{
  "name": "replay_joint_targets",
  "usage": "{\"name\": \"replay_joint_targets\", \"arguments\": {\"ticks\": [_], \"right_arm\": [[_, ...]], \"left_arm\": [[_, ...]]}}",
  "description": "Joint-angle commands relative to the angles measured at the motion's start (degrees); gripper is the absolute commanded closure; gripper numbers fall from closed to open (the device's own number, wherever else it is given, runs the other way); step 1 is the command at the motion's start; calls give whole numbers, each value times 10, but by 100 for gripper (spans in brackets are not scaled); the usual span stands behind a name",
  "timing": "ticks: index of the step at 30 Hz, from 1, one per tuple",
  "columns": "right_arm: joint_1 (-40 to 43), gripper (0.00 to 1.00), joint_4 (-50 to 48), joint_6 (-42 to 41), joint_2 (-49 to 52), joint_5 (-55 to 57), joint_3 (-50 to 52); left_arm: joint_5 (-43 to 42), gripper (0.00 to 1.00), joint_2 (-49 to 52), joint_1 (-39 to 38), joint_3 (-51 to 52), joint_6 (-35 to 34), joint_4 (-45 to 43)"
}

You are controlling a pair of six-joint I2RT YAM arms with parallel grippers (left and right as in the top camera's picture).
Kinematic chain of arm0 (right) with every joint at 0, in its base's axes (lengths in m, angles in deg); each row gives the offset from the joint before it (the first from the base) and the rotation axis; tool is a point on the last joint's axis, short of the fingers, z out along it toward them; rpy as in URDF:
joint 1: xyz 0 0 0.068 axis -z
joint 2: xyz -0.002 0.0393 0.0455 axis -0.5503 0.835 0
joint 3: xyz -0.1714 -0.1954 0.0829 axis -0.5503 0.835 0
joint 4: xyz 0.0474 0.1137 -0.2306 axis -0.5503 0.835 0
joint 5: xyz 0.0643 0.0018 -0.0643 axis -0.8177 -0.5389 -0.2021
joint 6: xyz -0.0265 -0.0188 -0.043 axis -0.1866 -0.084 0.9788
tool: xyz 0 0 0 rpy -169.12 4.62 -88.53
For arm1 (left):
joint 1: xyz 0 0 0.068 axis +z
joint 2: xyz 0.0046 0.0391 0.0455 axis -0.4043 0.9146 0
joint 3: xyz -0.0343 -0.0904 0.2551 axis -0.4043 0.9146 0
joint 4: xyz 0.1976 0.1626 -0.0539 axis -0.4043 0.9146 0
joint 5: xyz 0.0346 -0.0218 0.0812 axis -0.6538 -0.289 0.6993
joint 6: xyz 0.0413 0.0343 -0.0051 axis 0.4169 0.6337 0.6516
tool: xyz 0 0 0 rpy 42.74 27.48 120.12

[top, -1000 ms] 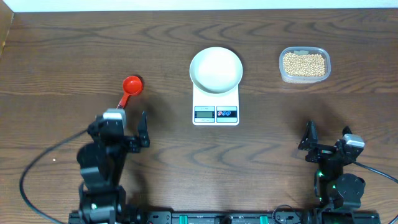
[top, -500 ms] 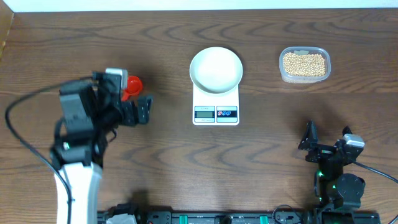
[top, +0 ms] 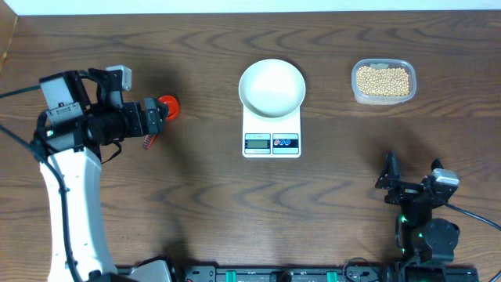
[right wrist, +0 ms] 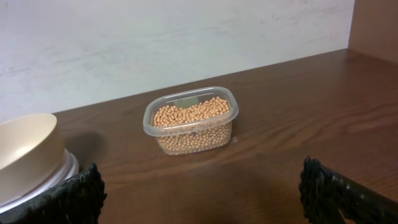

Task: Scoop item into bowl and weigh 50g on scale
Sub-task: 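Move the left gripper forward to the red scoop handle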

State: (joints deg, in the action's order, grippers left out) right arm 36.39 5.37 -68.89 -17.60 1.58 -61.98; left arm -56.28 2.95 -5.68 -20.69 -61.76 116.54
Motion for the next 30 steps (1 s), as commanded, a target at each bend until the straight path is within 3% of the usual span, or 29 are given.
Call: {"name": "replay_joint_targets", "arguments": {"ticks": [1, 15, 20, 30], "right_arm": [[-4, 1, 2, 2, -3, 1, 1], [-4, 1, 2, 2, -2, 1, 1], [-4, 1, 2, 2, -2, 1, 1], [-4, 1, 2, 2, -2, 0, 1]], "left_arm": [[20, 2, 42, 2, -1, 49, 0], [160, 1, 205, 5, -1, 49, -63], [165, 13, 252, 5, -1, 78, -73], [162, 13, 313, 5, -1, 99, -90]]}}
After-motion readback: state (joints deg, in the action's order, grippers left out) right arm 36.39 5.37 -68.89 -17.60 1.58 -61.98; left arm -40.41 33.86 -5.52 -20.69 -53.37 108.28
